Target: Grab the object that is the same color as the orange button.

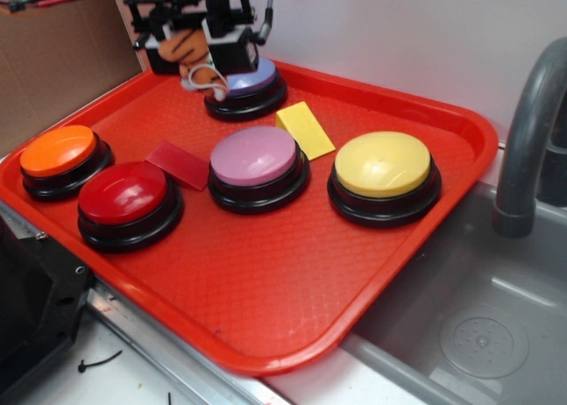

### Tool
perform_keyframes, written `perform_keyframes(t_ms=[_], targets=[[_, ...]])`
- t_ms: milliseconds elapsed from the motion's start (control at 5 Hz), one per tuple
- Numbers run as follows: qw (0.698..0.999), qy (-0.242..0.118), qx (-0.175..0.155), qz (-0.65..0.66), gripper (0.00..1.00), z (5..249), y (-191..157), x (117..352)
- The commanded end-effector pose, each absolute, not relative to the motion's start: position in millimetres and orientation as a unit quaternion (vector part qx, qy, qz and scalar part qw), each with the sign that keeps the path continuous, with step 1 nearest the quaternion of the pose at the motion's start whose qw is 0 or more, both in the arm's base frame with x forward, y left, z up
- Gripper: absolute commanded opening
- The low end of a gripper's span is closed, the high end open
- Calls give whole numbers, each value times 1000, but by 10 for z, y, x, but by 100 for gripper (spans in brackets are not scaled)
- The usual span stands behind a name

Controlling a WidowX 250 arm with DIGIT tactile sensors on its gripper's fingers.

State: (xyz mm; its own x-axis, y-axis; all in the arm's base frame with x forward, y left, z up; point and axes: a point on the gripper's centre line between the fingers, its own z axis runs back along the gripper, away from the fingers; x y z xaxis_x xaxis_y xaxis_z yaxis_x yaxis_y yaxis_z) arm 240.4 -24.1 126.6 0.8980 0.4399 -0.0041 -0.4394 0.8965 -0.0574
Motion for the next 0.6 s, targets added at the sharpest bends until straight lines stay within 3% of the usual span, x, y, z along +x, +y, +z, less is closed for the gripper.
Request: perform_keyframes(t_ms=[0, 200, 400], targets=[[989, -46, -50, 134, 0, 1985, -402, 2078], [988, -61, -62, 130, 0, 2065, -426, 1966], [983, -52, -59, 166, 0, 2021, -380, 1984]])
